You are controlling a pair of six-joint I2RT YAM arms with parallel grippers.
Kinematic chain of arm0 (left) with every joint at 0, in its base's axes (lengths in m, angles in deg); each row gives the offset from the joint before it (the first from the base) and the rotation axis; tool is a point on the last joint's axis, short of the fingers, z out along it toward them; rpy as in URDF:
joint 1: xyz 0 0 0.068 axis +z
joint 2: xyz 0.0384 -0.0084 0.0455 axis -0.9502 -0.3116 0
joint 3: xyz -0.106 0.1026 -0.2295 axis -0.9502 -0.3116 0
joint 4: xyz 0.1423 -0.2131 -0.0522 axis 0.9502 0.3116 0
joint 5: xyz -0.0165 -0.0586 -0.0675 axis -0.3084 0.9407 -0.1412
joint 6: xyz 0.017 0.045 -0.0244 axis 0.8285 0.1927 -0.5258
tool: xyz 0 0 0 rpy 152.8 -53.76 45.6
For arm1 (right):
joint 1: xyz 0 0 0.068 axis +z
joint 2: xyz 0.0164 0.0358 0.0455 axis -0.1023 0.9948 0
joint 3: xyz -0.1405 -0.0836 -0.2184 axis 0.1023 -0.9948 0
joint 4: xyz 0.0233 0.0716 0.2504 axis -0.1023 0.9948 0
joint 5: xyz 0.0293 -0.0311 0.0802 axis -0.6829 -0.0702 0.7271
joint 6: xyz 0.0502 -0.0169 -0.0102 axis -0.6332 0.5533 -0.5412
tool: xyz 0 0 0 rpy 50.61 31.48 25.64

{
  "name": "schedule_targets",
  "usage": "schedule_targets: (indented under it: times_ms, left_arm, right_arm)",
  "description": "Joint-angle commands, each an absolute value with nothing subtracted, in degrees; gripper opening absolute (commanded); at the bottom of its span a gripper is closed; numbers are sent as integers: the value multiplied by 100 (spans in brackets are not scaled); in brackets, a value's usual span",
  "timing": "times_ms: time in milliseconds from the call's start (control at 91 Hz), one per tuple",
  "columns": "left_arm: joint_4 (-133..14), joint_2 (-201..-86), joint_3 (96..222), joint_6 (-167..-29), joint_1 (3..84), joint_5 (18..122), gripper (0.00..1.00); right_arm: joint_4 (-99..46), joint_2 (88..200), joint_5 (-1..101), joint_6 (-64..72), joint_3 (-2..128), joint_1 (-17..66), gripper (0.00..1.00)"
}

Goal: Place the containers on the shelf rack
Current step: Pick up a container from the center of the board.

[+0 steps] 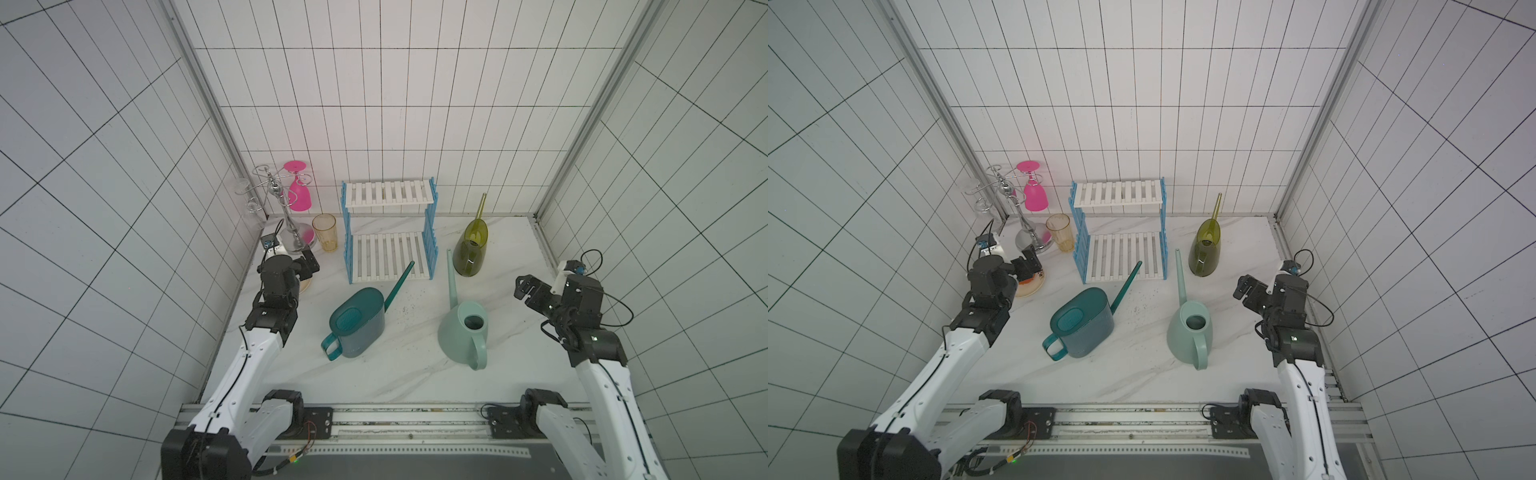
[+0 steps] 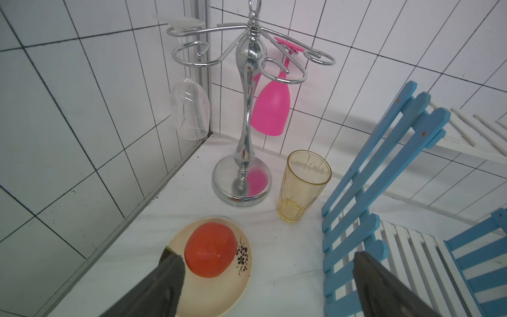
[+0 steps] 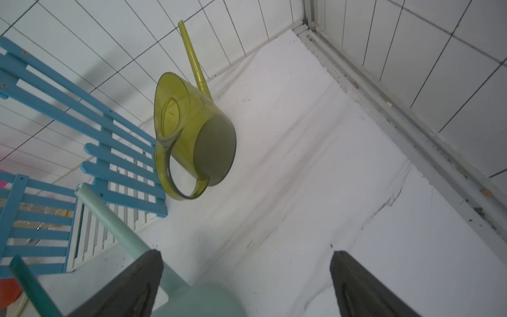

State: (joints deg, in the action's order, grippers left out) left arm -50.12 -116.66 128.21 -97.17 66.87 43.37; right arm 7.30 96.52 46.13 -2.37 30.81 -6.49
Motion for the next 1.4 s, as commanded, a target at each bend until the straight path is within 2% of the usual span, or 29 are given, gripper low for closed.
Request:
schedule_targets:
  times_ms: [0,231,385,473,693,935,1022,1088,1154,1264,1385]
  left_arm:
    - [-4271,-11441,13027,-9908,6567,4784,98]
    - [-3987,-10912,13026,-9824,6498,4827,98]
    - [-4129,-10855,12887,-9908,6495,4929,98]
    - [-4200,-11001,12857,-10034,6499,5032,98]
    - [-4196,-11012,12834,-10115,6490,4951,98]
    - [-4093,-10767,12763,-10002,6480,4814,98]
    - [-4077,-10726,12743,-9972,6479,4823,98]
    - [-4060,-10735,12720,-9992,6477,4804,98]
    - [-4091,-10758,12659,-10050,6481,4814,98]
    - [-4054,-10814,12623,-10140,6481,4927,98]
    - [-4048,-10772,12596,-10125,6479,4961,98]
  right_arm:
    - [2165,9302,5386,-253,3353,-622,99]
    - [3215,9122,6091,-253,3783,-622,100]
    - [3868,9074,6458,0,3982,-569,88]
    - [4472,9097,6124,146,4211,-293,86]
    - [5020,8915,5277,-275,4304,708,83]
    - [4573,9335,4021,-1172,4054,2696,84]
    - [4444,9712,3485,-1470,4058,3442,88]
    - [4287,10059,3136,-1698,4070,4039,100]
    - [4107,10425,2736,-1909,4083,4565,99]
    - [3857,11061,2350,-2107,4135,5005,99]
    - [3622,11531,2233,-2160,4035,5115,99]
